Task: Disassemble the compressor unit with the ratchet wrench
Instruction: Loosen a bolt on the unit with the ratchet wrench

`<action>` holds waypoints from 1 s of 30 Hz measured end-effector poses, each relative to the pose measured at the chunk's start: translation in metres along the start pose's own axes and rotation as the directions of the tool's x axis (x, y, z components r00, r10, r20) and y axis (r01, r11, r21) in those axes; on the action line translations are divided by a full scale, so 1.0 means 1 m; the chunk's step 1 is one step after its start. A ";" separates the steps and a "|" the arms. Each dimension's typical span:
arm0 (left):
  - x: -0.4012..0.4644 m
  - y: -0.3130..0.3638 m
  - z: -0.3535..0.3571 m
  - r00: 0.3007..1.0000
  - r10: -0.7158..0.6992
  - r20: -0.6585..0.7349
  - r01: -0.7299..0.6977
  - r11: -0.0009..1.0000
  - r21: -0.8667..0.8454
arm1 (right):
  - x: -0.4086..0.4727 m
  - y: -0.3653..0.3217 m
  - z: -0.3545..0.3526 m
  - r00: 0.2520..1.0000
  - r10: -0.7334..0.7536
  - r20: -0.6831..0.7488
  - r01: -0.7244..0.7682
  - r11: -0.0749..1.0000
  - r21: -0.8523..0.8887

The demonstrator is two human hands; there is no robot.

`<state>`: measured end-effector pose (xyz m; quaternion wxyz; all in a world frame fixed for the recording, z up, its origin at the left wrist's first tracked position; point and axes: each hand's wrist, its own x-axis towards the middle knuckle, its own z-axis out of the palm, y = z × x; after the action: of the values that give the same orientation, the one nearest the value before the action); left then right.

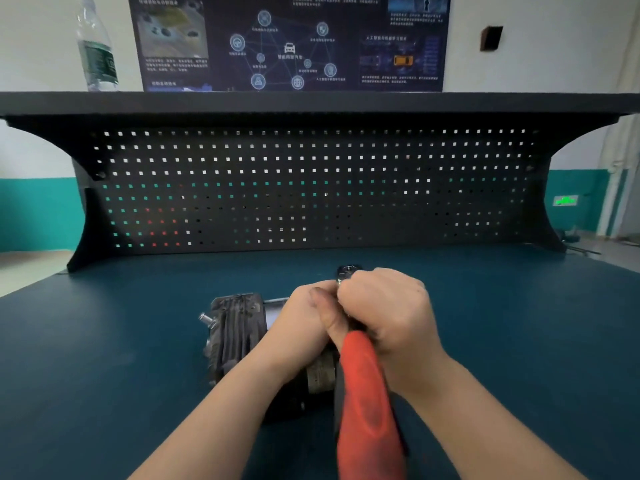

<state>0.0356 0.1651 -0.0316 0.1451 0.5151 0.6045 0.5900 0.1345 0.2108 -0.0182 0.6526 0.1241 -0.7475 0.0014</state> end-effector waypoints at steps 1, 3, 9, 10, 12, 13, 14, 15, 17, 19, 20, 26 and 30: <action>0.000 -0.004 -0.001 0.999 0.043 -0.019 -0.044 0.998 -0.050 | 0.001 0.002 -0.002 1.000 0.019 0.001 -0.019 1.000 0.017; -0.002 -0.010 -0.007 0.993 0.045 0.112 -0.020 0.975 -0.220 | -0.003 0.011 -0.011 0.972 0.231 -0.030 -0.221 0.956 0.191; 0.000 -0.015 -0.011 0.995 0.033 0.095 0.000 0.947 -0.321 | -0.007 0.046 -0.023 0.674 0.723 0.153 -0.645 0.475 0.599; -0.001 -0.017 -0.010 0.997 0.043 0.066 -0.019 0.947 -0.321 | -0.007 0.053 -0.024 0.579 0.785 0.220 -0.686 0.323 0.653; -0.001 -0.019 -0.011 0.998 0.066 0.021 -0.056 0.946 -0.319 | -0.010 0.064 -0.023 0.380 0.854 0.356 -0.710 0.023 0.703; -0.001 -0.018 -0.011 0.998 0.067 0.018 -0.058 0.946 -0.319 | -0.013 0.068 -0.020 0.307 0.865 0.397 -0.700 -0.077 0.710; -0.001 -0.016 -0.011 0.998 0.063 0.031 -0.049 0.945 -0.322 | -0.016 0.070 -0.016 0.262 0.873 0.412 -0.681 -0.135 0.720; -0.001 -0.016 -0.011 0.997 0.055 0.053 -0.035 0.946 -0.323 | -0.018 0.070 -0.013 0.241 0.883 0.403 -0.658 -0.156 0.736; -0.001 -0.015 -0.012 0.995 0.038 0.094 -0.006 0.948 -0.317 | -0.018 0.067 -0.009 0.272 0.898 0.346 -0.624 -0.108 0.774; -0.002 -0.015 -0.013 0.996 0.033 0.079 -0.008 0.955 -0.297 | -0.011 0.054 -0.012 0.391 0.890 0.234 -0.661 0.095 0.744; -0.004 -0.015 -0.012 0.998 0.035 0.060 -0.018 0.962 -0.273 | -0.009 0.047 -0.014 0.477 0.867 0.145 -0.704 0.278 0.654; 0.001 -0.007 -0.011 0.999 -0.039 -0.004 0.039 0.998 -0.046 | -0.004 -0.001 0.007 0.995 0.093 0.023 -0.095 0.991 0.090; -0.006 -0.007 -0.006 1.000 0.023 0.003 -0.022 0.992 -0.124 | -0.003 0.020 -0.015 0.880 0.474 -0.021 -0.446 0.841 0.305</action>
<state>0.0297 0.1586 -0.0388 0.1715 0.5130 0.5605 0.6271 0.1457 0.2335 -0.0154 0.6424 0.0353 -0.7149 0.2738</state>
